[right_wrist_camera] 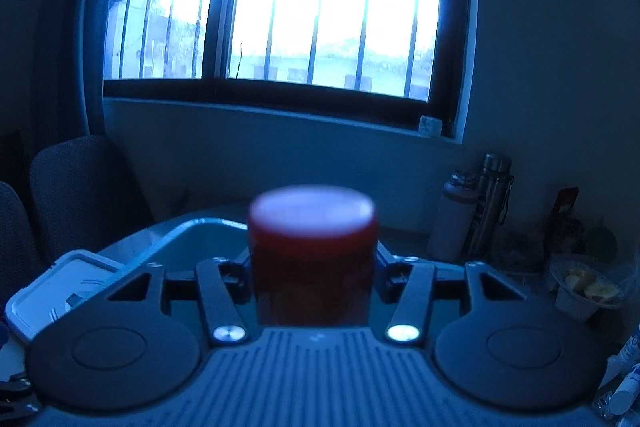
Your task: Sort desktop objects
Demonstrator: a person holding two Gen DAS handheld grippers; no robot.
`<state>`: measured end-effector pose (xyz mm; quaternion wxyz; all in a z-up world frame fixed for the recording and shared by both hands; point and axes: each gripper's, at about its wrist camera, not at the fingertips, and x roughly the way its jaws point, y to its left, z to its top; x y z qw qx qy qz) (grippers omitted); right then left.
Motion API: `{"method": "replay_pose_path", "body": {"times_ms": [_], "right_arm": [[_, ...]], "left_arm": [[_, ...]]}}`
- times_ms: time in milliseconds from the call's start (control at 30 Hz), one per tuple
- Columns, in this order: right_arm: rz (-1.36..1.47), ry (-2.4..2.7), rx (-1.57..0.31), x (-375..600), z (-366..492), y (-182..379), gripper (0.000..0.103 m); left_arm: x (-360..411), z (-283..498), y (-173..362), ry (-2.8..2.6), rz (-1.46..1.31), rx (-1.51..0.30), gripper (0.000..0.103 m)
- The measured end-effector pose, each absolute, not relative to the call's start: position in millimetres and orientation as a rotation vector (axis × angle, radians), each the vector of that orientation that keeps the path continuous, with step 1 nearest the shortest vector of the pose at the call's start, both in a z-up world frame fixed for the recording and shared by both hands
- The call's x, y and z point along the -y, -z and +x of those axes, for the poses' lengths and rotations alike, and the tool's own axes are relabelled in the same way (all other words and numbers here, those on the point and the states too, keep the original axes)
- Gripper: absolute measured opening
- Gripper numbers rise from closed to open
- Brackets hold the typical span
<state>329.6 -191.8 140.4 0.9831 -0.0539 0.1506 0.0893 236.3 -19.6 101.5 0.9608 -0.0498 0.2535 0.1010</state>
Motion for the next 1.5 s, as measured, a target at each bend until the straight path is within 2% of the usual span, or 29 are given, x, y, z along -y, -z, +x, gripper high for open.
{"method": "replay_pose_path", "body": {"times_ms": [67, 133, 1033, 1500], "right_arm": [[-0.106, -0.184, -0.318, 192.4, 332.7, -135.7, 0.077], [-0.099, -0.195, -0.312, 194.0, 331.7, -134.2, 0.082], [-0.056, -0.228, -0.376, 156.3, 288.1, -143.1, 0.084], [-0.027, -0.06, -0.417, 76.7, 256.4, -143.4, 0.084]], "left_arm": [[17.6, 237.9, -99.2, -0.212, -0.106, -0.525, 0.078], [15.5, 238.0, -97.9, -0.216, -0.102, -0.533, 0.078], [-61.7, 229.4, -101.9, -0.252, -0.087, -0.643, 0.078], [-164.3, 245.0, -100.5, -0.116, -0.038, -0.642, 0.078]]}}
